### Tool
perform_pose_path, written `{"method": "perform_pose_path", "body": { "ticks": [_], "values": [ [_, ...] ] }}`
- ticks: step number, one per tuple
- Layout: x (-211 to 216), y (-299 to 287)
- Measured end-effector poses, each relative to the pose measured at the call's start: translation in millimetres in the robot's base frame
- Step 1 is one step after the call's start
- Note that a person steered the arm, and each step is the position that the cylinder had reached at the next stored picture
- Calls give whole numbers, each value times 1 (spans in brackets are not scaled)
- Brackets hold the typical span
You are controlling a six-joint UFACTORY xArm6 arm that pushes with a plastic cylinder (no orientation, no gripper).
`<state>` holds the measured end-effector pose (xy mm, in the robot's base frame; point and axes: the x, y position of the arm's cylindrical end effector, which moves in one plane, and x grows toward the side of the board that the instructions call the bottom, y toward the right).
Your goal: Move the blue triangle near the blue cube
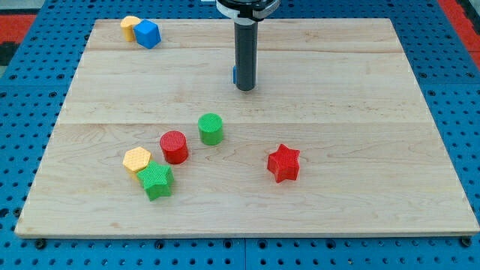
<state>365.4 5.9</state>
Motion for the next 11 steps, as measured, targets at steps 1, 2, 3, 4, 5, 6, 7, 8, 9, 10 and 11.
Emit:
{"method": "perform_pose_path", "body": {
  "ticks": [1,2,3,4,5,6,7,8,9,10,11],
  "values": [
    [0,0],
    [0,13],
    [-2,44],
    [-10,77],
    [-28,-18],
    [-68,-105],
    [-91,-120],
    [-89,-120],
    [-37,-54],
    [28,30],
    [107,33]
  ]
}}
